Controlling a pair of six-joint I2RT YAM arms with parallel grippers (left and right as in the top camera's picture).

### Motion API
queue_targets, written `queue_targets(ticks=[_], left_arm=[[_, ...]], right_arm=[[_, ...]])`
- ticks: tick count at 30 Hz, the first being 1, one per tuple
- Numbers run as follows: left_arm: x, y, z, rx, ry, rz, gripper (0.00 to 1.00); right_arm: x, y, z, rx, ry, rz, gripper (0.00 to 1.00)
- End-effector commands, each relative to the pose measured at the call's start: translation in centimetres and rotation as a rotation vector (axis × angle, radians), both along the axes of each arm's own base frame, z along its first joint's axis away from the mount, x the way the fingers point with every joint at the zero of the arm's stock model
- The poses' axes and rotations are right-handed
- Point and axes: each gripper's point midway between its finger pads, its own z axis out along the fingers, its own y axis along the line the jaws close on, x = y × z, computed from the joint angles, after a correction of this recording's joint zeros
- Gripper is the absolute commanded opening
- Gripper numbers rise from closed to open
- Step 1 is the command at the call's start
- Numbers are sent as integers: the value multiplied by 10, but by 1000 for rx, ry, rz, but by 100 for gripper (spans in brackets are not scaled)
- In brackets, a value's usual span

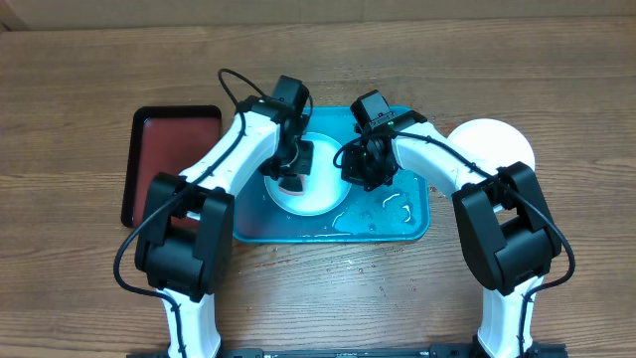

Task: Clean dirty plates on tray and stack at the side
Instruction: 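Lower the sponge in the left gripper onto the white plate, then scrub the white plate's red smear with the sponge in left gripper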

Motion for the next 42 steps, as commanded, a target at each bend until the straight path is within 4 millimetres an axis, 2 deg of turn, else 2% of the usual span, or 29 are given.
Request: queue_targets(ticks=[1,5,11,15,18,22,25,28,31,35,38,40,42], left_arm=[[-7,-23,2,-78,17,-14,4],[3,-20,2,-45,-34,-10,4],[35,19,5,172,-192,94,4],[43,29,8,231,-234,108,4],[30,31,5,237,-179,98,4],[-1,25,-1,193,-38,60,4],[-25,0,-2,43,74,-64,5],[-35,-28,3,-120,107,-188,4],[-23,-30,3,-122,54,-200,4],[6,-21,3,-39,-70,-161,4],[32,4,4,113,-176,-56,4],[42,24,7,219,-227,17,4],[43,34,8,271,-241,41,4]], right_arm=[[-11,-3,-11,-26,32,3,4],[-12,-4,-11,-30,36,7,4],[-13,-4,-11,-31,39,6,4],[-13,-4,-11,-32,40,7,4],[-13,-4,-11,-32,40,6,4],[-13,-4,-11,-32,41,6,4],[-14,-5,-12,-34,46,6,4],[-16,-4,-12,-32,52,9,4],[-19,0,-10,-11,66,14,4],[-22,1,-10,-1,79,16,4],[-23,0,-10,-3,83,16,4],[-23,0,-10,-3,83,17,4],[-22,0,-10,-3,83,16,4]])
